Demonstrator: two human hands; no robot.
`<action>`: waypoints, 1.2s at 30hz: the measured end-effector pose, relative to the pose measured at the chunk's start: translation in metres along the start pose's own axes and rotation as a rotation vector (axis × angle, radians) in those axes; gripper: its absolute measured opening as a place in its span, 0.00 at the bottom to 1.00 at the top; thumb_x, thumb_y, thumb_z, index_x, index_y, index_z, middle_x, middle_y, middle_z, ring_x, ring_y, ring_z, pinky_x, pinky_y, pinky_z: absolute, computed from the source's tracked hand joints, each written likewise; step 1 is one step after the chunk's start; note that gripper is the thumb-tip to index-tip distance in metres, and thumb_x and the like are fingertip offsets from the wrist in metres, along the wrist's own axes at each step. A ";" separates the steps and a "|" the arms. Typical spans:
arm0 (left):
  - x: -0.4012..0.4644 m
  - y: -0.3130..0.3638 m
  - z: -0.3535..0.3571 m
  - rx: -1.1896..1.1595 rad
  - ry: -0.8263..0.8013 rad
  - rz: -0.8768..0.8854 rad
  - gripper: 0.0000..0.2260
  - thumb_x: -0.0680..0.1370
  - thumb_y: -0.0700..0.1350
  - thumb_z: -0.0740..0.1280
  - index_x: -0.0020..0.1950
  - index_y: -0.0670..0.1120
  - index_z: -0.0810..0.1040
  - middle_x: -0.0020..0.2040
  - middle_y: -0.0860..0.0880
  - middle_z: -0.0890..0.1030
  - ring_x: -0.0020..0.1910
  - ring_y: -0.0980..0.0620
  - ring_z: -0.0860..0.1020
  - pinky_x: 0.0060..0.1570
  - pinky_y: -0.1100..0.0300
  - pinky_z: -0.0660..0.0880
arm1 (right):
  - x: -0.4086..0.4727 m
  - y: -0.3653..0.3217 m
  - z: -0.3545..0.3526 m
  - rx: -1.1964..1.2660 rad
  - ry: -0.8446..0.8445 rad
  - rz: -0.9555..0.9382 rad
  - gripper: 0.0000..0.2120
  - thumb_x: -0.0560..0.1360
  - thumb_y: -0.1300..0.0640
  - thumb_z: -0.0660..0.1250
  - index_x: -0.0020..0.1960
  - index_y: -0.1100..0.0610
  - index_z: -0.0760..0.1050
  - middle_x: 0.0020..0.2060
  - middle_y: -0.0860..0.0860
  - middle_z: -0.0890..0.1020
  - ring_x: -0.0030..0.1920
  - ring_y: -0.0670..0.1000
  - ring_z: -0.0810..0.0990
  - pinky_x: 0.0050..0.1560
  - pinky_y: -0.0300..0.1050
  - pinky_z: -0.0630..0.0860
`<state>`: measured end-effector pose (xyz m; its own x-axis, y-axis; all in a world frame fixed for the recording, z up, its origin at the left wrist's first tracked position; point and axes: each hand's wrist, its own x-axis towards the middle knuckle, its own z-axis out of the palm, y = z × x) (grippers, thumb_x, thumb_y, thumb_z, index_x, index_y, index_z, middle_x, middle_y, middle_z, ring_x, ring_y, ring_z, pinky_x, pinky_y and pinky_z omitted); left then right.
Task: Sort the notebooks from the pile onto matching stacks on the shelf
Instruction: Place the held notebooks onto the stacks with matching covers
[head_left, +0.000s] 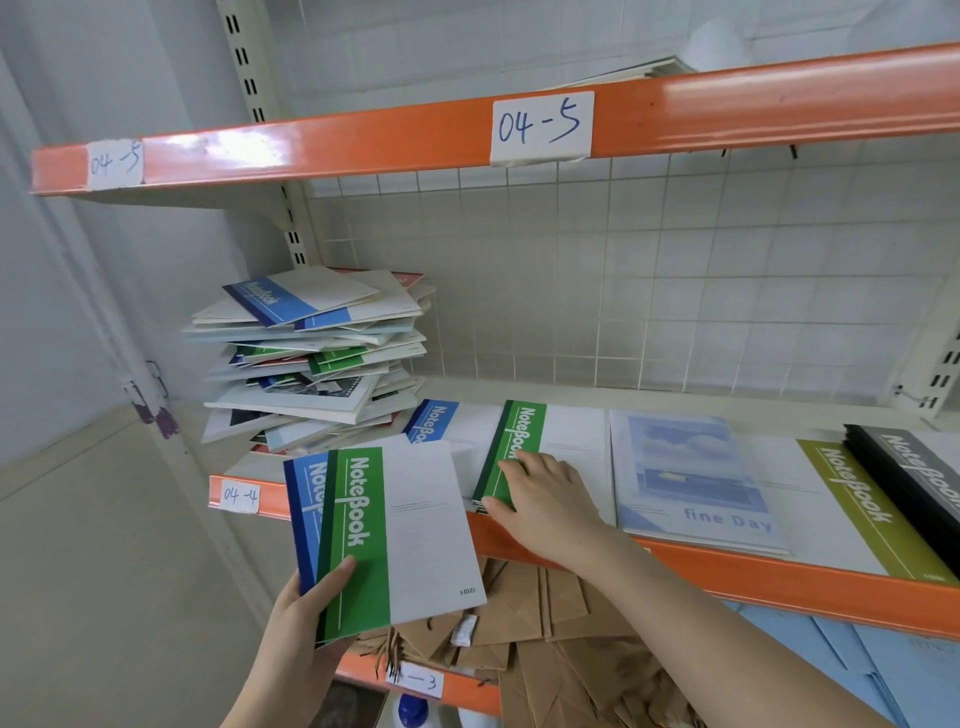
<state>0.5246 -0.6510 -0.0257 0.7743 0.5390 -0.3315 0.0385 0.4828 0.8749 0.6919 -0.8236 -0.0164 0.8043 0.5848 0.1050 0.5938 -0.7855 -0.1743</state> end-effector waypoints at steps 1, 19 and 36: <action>0.000 0.000 0.000 -0.001 -0.001 -0.003 0.06 0.77 0.37 0.65 0.52 0.44 0.74 0.46 0.41 0.82 0.44 0.41 0.80 0.41 0.49 0.75 | 0.000 0.000 0.001 0.008 0.001 -0.003 0.27 0.80 0.40 0.52 0.73 0.54 0.59 0.72 0.53 0.63 0.72 0.54 0.60 0.71 0.54 0.58; 0.000 0.003 -0.001 -0.001 -0.004 -0.035 0.05 0.77 0.37 0.64 0.52 0.45 0.73 0.47 0.40 0.80 0.44 0.41 0.79 0.39 0.50 0.74 | 0.018 -0.005 -0.001 0.156 0.042 -0.130 0.15 0.81 0.52 0.54 0.63 0.54 0.72 0.62 0.49 0.74 0.63 0.51 0.69 0.64 0.48 0.68; -0.004 0.008 0.007 -0.015 -0.016 -0.041 0.06 0.77 0.38 0.64 0.54 0.44 0.74 0.47 0.39 0.81 0.45 0.39 0.79 0.40 0.48 0.75 | 0.013 -0.004 -0.006 0.350 0.092 -0.205 0.11 0.81 0.50 0.56 0.54 0.54 0.73 0.54 0.47 0.72 0.55 0.45 0.69 0.59 0.42 0.69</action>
<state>0.5262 -0.6535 -0.0146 0.7823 0.5075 -0.3612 0.0611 0.5145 0.8553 0.6997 -0.8142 -0.0089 0.6779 0.6889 0.2567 0.7123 -0.5289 -0.4615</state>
